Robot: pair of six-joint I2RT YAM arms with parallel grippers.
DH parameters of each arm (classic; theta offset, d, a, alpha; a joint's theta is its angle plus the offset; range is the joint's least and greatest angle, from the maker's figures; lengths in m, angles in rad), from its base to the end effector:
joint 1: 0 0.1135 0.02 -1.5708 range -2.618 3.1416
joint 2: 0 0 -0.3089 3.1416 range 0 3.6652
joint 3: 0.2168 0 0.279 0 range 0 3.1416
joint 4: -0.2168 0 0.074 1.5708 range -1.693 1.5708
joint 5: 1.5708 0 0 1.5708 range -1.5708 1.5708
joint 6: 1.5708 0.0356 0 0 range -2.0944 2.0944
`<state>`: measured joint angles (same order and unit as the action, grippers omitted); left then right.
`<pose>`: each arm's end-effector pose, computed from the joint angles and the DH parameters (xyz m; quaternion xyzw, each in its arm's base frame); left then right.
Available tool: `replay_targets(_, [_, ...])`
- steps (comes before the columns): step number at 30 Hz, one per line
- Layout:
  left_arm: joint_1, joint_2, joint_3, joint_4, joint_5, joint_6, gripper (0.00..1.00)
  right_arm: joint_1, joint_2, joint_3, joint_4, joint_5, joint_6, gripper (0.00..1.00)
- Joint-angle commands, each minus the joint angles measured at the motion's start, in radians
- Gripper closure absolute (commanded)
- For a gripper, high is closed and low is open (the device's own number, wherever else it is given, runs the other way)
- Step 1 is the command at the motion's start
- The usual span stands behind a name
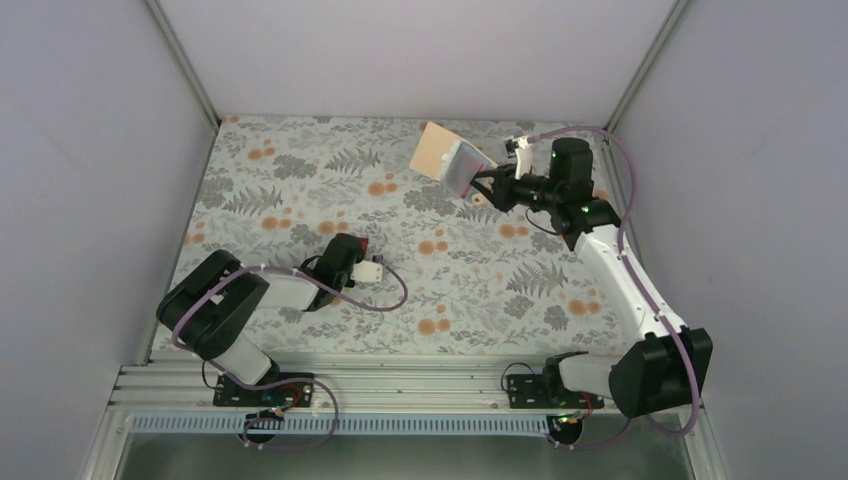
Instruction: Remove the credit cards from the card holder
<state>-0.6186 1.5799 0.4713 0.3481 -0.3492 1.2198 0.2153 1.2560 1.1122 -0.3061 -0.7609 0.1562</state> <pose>0.2318 -0.1501 0.1312 0.6781 0.6033 0.2674 0.3235 0.2805 0.0865 0.3842 -0.2205 0.7803 0.4003 0.4270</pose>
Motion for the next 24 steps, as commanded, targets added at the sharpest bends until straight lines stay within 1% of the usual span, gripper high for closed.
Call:
replay_targets(1, [-0.006,-0.04,0.033,-0.218,0.098,-0.058,0.44,-0.002,-0.014,0.008,0.0,-0.058,-0.007,0.96])
replay_targets(2, [-0.006,-0.057,0.043,-0.256,0.117,-0.069,0.35,-0.002,-0.01,0.007,0.002,-0.07,-0.007,0.96])
replay_targets(3, [-0.006,-0.076,0.048,-0.279,0.128,-0.078,0.31,-0.002,-0.008,0.005,0.005,-0.087,-0.009,0.96])
replay_targets(6, [-0.006,-0.143,0.074,-0.335,0.141,-0.097,0.27,-0.001,-0.003,-0.004,0.017,-0.144,-0.012,0.96])
replay_targets(8, [0.0,-0.196,0.14,-0.443,0.181,-0.142,0.27,-0.001,-0.003,-0.006,0.015,-0.156,-0.011,0.96])
replay_targets(10, [0.021,-0.28,0.225,-0.598,0.294,-0.203,0.27,0.001,-0.001,-0.008,0.005,-0.154,-0.017,0.96])
replay_targets(12, [0.073,-0.352,0.319,-0.704,0.462,-0.261,0.23,0.009,0.008,-0.011,-0.005,-0.166,-0.035,0.96])
replay_targets(15, [0.18,-0.375,0.488,-0.854,0.716,-0.358,0.19,0.034,0.022,-0.008,-0.013,-0.224,-0.071,0.96])
replay_targets(17, [0.21,-0.378,0.571,-0.925,0.798,-0.395,0.18,0.065,0.022,0.0,-0.022,-0.23,-0.098,0.96])
replay_targets(19, [0.214,-0.384,0.649,-0.991,0.867,-0.431,0.17,0.099,0.02,0.008,-0.028,-0.226,-0.117,0.96])
replay_targets(20, [0.215,-0.383,0.683,-1.013,0.902,-0.462,0.13,0.119,0.02,0.01,-0.027,-0.228,-0.124,0.96])
replay_targets(22, [0.217,-0.379,0.736,-1.045,0.943,-0.522,0.01,0.151,0.024,0.014,-0.029,-0.236,-0.147,0.96])
replay_targets(24, [0.217,-0.36,0.779,-1.069,0.96,-0.578,0.0,0.184,0.025,0.018,-0.038,-0.249,-0.173,0.96])
